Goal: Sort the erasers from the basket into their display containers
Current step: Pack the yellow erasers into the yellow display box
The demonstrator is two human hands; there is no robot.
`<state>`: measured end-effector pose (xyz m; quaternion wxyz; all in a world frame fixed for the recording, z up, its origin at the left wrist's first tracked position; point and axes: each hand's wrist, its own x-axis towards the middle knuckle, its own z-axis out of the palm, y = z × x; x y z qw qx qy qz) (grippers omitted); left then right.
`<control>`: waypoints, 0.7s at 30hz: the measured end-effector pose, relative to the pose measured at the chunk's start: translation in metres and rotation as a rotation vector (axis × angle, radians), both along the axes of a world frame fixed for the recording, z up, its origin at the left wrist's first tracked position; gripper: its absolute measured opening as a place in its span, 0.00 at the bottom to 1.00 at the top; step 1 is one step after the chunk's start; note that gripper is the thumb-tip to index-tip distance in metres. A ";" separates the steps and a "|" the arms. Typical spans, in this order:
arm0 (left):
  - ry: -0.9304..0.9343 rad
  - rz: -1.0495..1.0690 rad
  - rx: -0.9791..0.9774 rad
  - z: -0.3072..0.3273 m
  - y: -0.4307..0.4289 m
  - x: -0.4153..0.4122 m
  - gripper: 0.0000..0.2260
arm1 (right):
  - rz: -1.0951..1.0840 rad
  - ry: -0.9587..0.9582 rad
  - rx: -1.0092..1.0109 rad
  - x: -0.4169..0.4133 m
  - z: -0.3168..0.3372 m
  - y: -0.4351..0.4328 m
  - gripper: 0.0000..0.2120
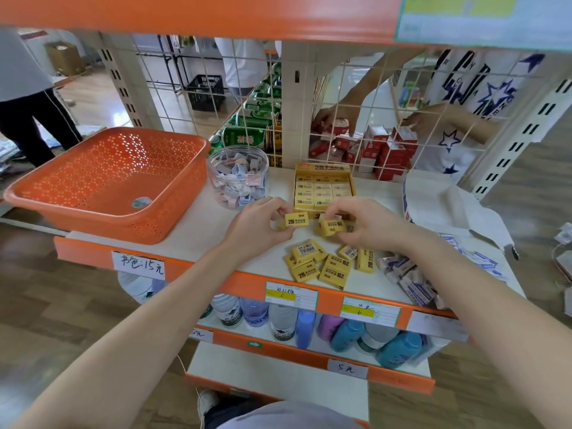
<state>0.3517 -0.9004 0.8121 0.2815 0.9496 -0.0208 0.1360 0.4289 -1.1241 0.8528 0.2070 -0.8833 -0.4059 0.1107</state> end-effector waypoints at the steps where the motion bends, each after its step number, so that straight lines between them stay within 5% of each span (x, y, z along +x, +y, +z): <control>1: 0.013 0.000 -0.003 -0.001 0.000 -0.001 0.11 | -0.024 0.010 0.024 -0.002 0.002 -0.001 0.14; 10: 0.008 -0.025 -0.027 0.005 -0.005 -0.004 0.10 | -0.034 -0.101 0.091 -0.003 0.001 0.001 0.24; 16: -0.005 -0.019 -0.026 0.001 -0.002 -0.007 0.10 | -0.194 -0.050 0.118 -0.006 0.004 0.003 0.15; 21: 0.020 -0.003 -0.034 -0.008 0.000 -0.012 0.12 | -0.279 -0.160 -0.050 -0.002 -0.002 0.009 0.19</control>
